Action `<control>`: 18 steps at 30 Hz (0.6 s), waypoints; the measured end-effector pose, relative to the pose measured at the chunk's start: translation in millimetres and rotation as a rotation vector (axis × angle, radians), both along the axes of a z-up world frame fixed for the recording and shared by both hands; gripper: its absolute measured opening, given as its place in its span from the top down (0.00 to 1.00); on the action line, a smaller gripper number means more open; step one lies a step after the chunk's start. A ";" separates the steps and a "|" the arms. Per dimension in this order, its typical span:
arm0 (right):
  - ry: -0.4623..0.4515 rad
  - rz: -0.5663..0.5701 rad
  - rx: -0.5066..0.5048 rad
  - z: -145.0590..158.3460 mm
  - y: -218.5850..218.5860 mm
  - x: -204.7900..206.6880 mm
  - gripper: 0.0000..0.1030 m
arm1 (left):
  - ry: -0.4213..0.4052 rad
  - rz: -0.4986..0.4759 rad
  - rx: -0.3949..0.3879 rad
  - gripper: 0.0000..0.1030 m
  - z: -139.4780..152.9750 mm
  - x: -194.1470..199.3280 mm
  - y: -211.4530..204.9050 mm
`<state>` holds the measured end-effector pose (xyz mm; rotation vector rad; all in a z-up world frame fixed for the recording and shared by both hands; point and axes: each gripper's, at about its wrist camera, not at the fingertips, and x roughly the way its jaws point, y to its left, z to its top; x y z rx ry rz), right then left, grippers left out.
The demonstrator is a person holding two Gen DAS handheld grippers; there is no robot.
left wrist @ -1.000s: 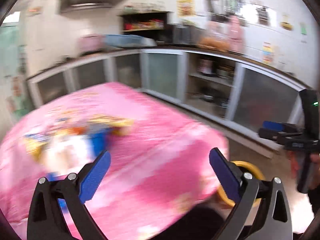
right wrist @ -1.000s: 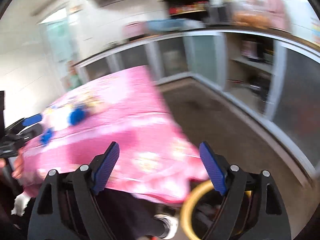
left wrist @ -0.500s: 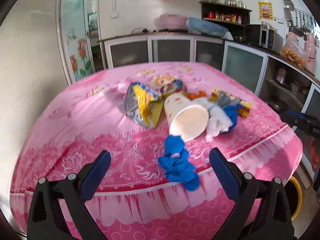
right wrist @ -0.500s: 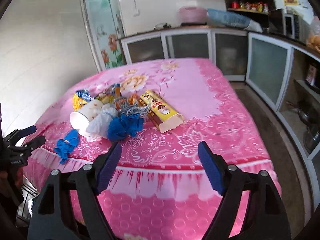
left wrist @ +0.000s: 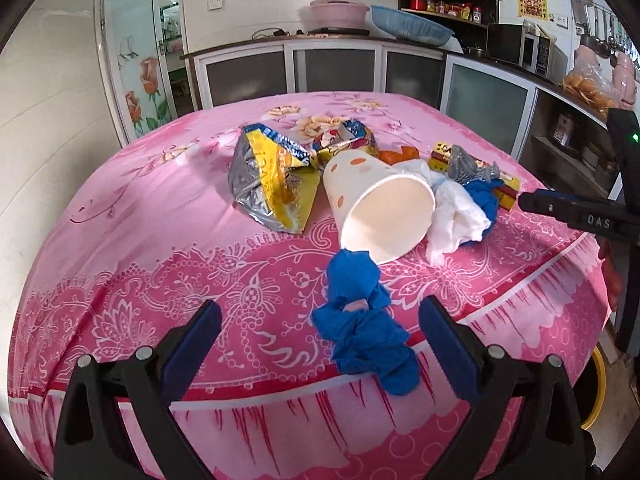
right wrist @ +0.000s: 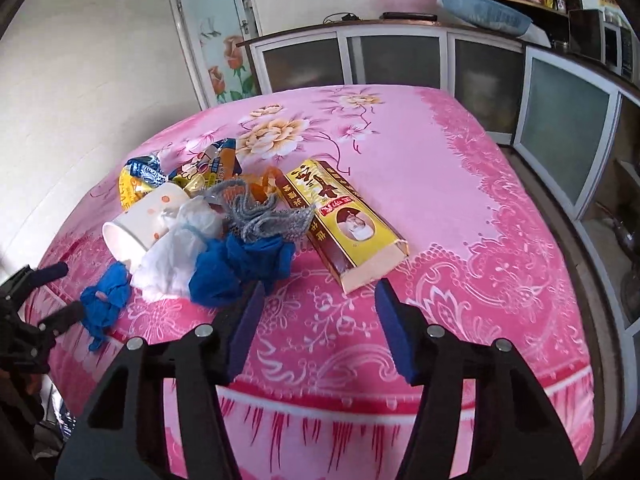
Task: Collect trash
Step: 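Grasp the blue glove with the left gripper while the right grasps the yellow snack box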
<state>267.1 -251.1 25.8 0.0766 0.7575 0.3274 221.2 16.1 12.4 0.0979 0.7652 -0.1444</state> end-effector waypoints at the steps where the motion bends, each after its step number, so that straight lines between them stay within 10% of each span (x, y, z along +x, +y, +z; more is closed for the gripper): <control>1: 0.004 -0.003 -0.004 -1.6 0.5 4.1 0.47 | 0.011 0.001 -0.003 0.08 -2.4 3.5 -0.7; 12: 0.067 0.007 0.009 -17.9 7.4 36.9 0.64 | 0.143 0.010 -0.068 0.12 -27.8 41.3 -3.0; 18: 0.074 -0.009 0.020 -19.3 6.3 41.9 0.87 | 0.139 0.002 -0.027 0.75 -26.3 48.3 -9.8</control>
